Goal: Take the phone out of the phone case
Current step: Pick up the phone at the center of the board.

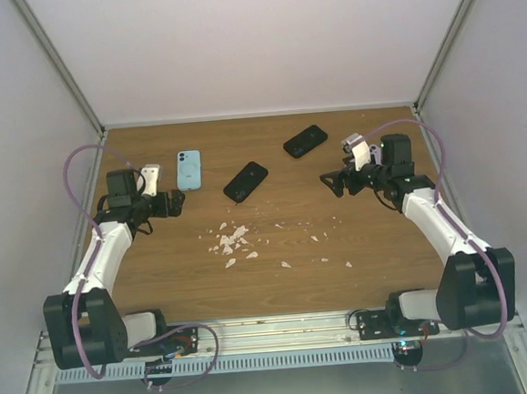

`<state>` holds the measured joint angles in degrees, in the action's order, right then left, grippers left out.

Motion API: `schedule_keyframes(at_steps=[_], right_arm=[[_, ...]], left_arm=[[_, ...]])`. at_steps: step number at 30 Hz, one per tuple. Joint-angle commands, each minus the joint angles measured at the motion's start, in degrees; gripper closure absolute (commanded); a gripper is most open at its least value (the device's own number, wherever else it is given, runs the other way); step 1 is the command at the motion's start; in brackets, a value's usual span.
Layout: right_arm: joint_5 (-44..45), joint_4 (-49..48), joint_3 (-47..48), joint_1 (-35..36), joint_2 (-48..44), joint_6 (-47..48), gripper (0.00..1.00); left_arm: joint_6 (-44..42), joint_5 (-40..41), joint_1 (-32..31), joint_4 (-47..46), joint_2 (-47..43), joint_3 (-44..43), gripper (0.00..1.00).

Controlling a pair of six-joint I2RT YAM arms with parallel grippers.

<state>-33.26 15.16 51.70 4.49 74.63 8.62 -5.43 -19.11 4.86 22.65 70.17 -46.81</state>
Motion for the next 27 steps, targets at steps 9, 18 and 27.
schedule_keyframes(at_steps=[9,18,27], right_arm=[[-0.9,-2.7,-0.7,-0.6,-2.4,-1.4,0.0],[-1.4,-1.7,1.6,-0.6,0.1,-2.0,0.0],[-2.5,-1.9,1.5,-0.6,0.6,-2.9,0.0]], left_arm=[[2.1,10.2,-1.9,-3.2,14.7,-12.8,0.01],[5.2,13.1,-7.5,-1.3,28.6,-24.1,0.01],[8.0,15.4,-9.1,1.4,38.2,-30.7,0.01]])
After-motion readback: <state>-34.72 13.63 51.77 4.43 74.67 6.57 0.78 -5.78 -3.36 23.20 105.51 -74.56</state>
